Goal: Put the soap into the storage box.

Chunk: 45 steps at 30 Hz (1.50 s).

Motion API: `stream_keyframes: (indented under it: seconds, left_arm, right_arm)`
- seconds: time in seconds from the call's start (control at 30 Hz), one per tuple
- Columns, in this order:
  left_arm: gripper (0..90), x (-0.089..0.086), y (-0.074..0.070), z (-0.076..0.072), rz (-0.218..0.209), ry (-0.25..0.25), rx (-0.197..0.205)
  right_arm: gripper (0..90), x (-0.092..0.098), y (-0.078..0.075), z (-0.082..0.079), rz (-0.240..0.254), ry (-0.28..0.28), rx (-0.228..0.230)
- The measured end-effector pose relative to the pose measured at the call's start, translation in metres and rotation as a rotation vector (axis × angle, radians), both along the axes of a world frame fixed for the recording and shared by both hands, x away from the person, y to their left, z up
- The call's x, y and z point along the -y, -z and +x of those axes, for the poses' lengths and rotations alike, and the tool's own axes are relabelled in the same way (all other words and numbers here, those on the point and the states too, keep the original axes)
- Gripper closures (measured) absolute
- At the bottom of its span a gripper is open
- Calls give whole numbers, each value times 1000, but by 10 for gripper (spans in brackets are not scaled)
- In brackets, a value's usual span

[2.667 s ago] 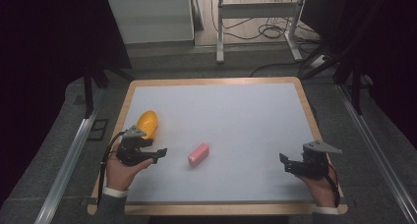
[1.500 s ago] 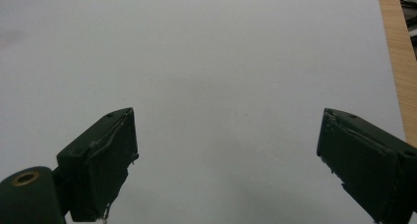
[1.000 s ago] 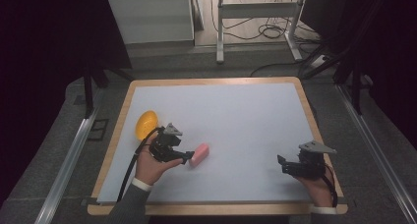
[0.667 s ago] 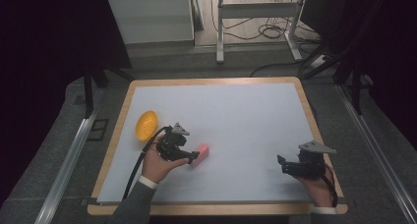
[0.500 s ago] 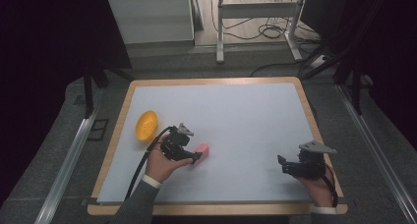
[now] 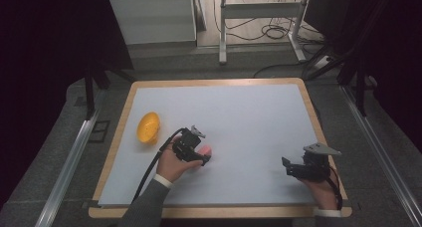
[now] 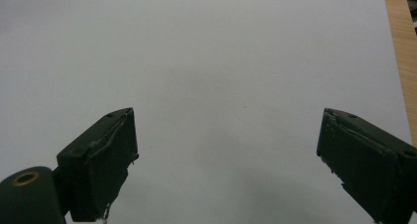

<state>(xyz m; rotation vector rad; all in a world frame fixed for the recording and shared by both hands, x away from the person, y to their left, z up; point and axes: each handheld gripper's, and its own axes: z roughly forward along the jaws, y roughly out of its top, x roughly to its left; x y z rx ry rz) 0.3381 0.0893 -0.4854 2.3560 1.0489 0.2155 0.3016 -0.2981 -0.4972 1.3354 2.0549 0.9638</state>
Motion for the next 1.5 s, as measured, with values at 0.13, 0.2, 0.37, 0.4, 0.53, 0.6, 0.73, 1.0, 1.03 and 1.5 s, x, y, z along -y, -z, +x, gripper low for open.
stream_keyframes:
  seconds: [0.13, 0.2, 0.37, 0.4, 0.53, 0.6, 0.73, 1.0, 1.03, 1.5]
  left_arm:
    - [304, 3, 5, 5, 8, -4, -16]
    - [305, 4, 8, 7, 15, -8, -24]
    - [362, 7, 15, 9, 35, -9, -31]
    - [392, 7, 17, 10, 40, -13, -31]
    - [527, 7, 22, 10, 16, -12, -51]
    - [597, 8, 22, 9, 11, -15, -49]
    - [599, 7, 22, 9, 10, -25, -52]
    - [600, 0, 15, 7, 2, -27, -38]
    - [599, -1, 13, 6, -1, -27, -32]
    - [600, -20, -2, 3, -37, -38, -16]
  right_arm:
    - [80, -1, 0, 0, -1, 2, -3]
    - [80, -1, 0, 0, -1, 2, -2]
    - [80, 0, 1, 0, -1, 3, -3]
    - [80, 0, 1, 0, -1, 3, -3]
    - [80, 0, 0, 0, -1, 3, -2]
    - [80, 0, 1, 1, -2, 5, -3]
    - [80, 0, 1, 0, -2, 6, -3]
    - [80, 1, 0, 0, -4, 8, 1]
    - [80, 0, 0, 0, -3, 8, 1]
    - [80, 0, 0, 0, -8, 8, 2]
